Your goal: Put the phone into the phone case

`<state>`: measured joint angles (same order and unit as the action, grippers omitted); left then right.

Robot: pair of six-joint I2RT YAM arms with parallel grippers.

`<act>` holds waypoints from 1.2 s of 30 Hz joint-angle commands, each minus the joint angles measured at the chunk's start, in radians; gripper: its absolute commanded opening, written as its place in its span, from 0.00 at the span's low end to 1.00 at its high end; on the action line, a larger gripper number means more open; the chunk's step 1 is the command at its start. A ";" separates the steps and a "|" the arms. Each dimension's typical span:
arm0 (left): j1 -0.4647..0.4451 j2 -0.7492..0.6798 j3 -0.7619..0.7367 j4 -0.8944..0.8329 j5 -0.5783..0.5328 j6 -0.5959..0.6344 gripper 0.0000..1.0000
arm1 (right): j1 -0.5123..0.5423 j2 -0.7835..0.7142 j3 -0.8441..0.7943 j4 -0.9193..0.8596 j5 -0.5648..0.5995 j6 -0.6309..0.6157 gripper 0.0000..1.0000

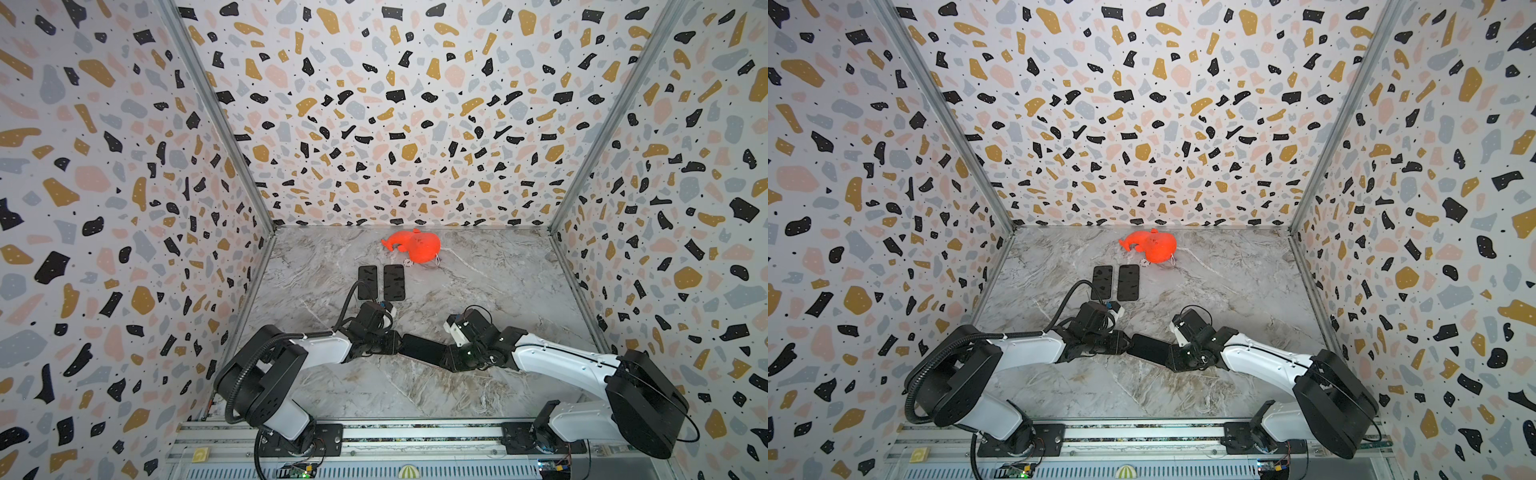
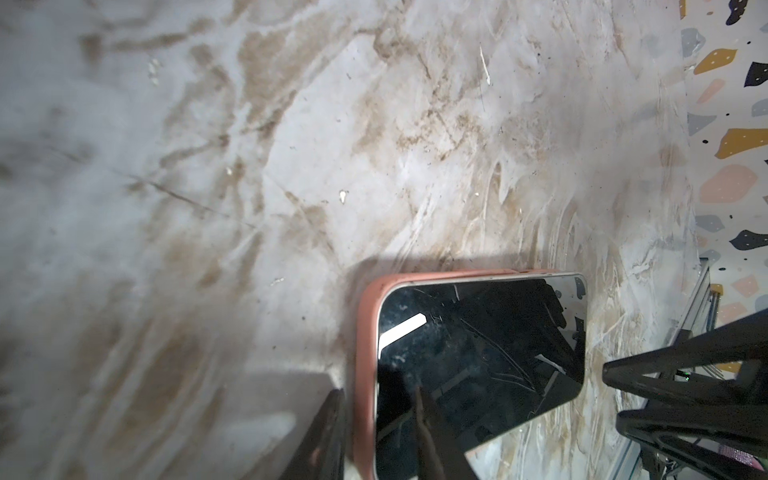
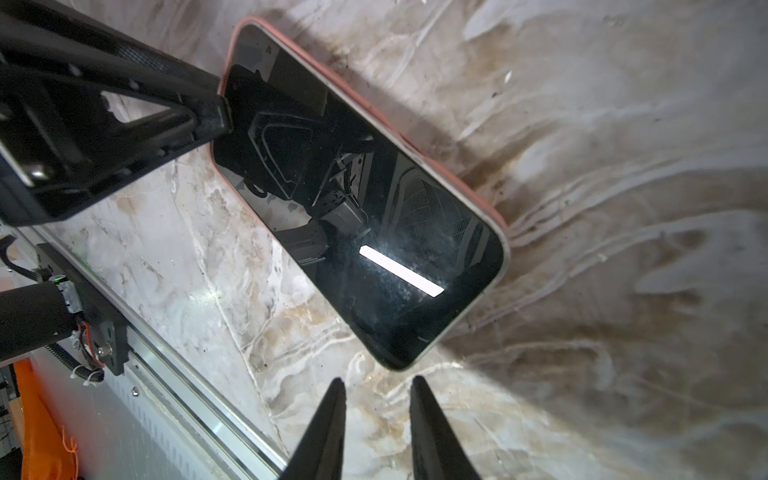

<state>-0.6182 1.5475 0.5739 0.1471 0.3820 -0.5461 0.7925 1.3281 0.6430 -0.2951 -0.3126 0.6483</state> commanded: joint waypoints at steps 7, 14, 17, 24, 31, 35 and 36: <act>-0.005 0.010 -0.045 -0.040 0.026 -0.021 0.30 | 0.011 0.012 -0.014 0.017 0.005 0.016 0.28; -0.005 0.013 -0.049 -0.031 0.033 -0.024 0.30 | 0.017 0.039 -0.011 0.041 -0.003 0.019 0.27; -0.005 0.013 -0.050 -0.029 0.036 -0.025 0.30 | 0.020 0.045 -0.008 0.047 -0.005 0.020 0.26; -0.005 0.009 -0.054 -0.014 0.047 -0.034 0.30 | 0.028 0.062 0.000 0.066 -0.015 0.025 0.25; -0.005 -0.012 -0.059 -0.033 0.044 -0.025 0.31 | 0.034 0.021 0.017 -0.004 0.036 0.029 0.25; -0.005 -0.039 -0.053 -0.056 0.046 -0.005 0.35 | 0.033 -0.040 0.010 -0.047 0.121 0.091 0.25; -0.005 -0.039 -0.051 -0.057 0.049 -0.003 0.36 | 0.033 -0.048 0.004 -0.046 0.134 0.109 0.25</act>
<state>-0.6186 1.5188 0.5419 0.1600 0.4145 -0.5644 0.8242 1.3281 0.6388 -0.2821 -0.2607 0.7021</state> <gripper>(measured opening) 0.351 0.252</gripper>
